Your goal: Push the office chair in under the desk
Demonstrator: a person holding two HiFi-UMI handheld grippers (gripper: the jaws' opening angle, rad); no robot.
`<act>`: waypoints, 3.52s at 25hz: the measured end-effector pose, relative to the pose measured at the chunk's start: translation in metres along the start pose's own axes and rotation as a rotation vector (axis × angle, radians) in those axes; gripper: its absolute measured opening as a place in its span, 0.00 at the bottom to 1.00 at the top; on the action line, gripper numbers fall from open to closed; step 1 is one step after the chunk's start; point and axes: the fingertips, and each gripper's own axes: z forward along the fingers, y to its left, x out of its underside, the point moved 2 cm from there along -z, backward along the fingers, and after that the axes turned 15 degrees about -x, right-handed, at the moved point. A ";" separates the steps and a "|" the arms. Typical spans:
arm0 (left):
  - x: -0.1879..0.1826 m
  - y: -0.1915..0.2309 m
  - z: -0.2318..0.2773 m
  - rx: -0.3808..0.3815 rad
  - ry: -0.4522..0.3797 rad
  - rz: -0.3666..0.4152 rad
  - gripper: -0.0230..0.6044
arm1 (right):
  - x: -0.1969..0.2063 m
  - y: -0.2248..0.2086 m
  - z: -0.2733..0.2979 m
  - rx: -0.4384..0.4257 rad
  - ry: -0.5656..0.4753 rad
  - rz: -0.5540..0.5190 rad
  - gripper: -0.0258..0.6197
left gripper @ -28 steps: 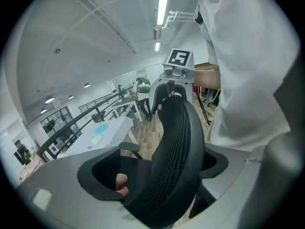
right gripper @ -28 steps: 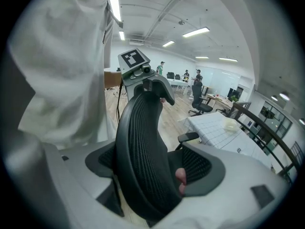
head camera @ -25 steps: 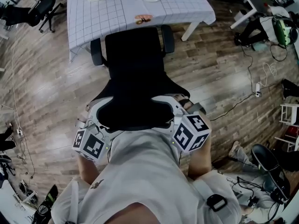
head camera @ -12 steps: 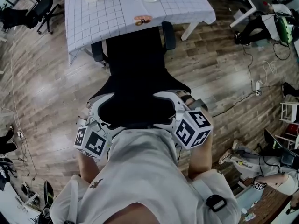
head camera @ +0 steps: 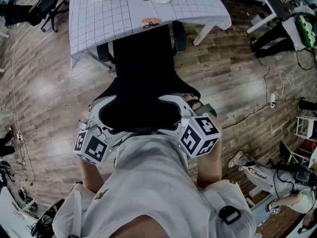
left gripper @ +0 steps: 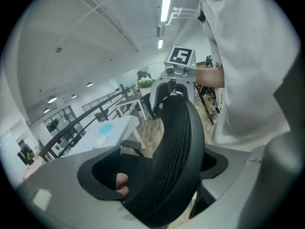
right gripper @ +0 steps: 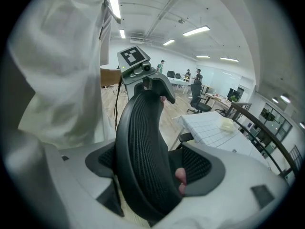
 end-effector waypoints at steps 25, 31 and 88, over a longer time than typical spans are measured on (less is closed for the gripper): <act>-0.021 0.021 0.049 -0.037 0.031 -0.037 0.77 | 0.030 -0.044 -0.032 -0.026 -0.010 -0.057 0.64; -0.022 0.029 0.056 -0.032 0.020 -0.045 0.77 | 0.031 -0.055 -0.035 -0.033 -0.022 -0.052 0.64; -0.045 0.100 0.148 -0.045 0.054 -0.067 0.77 | 0.072 -0.160 -0.081 -0.076 -0.014 -0.087 0.64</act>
